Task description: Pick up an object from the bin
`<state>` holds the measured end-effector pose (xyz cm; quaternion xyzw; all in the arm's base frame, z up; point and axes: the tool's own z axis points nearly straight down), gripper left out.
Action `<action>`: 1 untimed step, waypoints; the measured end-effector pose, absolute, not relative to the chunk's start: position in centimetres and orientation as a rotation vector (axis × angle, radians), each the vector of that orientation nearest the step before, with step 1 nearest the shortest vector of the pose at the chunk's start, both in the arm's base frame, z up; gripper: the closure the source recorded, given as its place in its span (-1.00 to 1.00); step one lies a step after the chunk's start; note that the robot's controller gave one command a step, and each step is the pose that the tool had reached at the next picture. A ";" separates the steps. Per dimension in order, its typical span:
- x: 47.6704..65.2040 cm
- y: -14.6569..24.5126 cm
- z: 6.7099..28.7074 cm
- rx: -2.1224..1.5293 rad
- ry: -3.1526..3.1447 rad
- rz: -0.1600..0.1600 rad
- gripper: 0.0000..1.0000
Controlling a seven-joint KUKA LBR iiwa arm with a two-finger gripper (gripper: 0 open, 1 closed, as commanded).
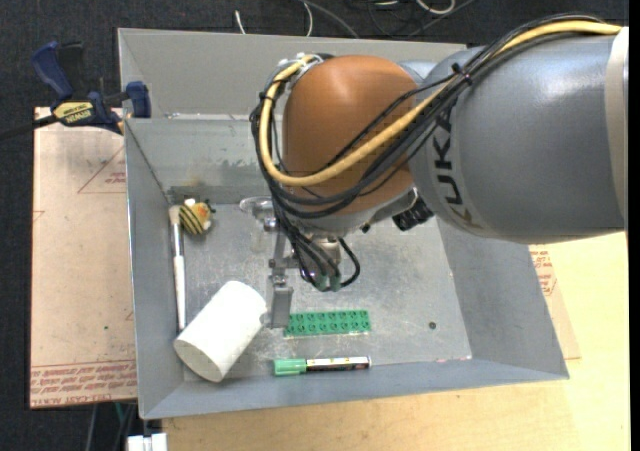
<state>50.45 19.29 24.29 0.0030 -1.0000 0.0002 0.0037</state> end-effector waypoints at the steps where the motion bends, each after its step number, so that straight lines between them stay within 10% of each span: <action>1: 50.6 19.2 24.7 0.002 -3.143 -0.003 -1.00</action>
Offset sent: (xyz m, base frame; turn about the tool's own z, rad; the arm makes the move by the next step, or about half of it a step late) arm -0.0244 0.0182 -0.1729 -0.3101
